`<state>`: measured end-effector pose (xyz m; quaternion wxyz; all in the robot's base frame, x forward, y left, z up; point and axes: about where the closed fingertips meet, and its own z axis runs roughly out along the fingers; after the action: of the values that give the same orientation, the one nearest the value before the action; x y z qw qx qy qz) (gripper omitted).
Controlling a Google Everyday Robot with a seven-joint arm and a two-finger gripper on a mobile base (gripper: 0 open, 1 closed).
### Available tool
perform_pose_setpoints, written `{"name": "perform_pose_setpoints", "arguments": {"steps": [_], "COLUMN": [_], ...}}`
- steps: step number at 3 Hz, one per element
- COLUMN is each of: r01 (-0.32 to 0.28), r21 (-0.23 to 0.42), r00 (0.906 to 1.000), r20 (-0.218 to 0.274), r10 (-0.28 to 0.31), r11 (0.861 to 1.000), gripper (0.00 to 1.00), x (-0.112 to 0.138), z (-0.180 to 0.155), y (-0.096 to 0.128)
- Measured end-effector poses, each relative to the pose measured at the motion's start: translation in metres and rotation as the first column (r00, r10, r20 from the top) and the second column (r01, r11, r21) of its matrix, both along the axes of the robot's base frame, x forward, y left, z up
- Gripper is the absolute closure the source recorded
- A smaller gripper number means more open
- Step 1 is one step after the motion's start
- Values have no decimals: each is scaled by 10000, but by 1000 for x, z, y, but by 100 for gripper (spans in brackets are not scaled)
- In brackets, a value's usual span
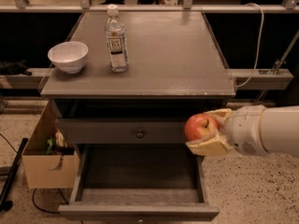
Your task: Place apple into middle drawer
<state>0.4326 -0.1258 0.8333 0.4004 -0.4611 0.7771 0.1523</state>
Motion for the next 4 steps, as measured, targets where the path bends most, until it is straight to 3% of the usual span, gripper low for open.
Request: {"name": "perform_pose_setpoints", "arguments": {"steps": [1, 2, 4], "r01": [-8, -4, -6], "r21": [-5, 290, 591], "r00": [10000, 9995, 9822], "r20": [4, -306, -1877], "r10": [8, 13, 117], "r11": [10000, 9996, 9983], "gripper": [100, 100, 100], "x": [0, -5, -30], "z": [0, -21, -131], "y": [0, 14, 58]}}
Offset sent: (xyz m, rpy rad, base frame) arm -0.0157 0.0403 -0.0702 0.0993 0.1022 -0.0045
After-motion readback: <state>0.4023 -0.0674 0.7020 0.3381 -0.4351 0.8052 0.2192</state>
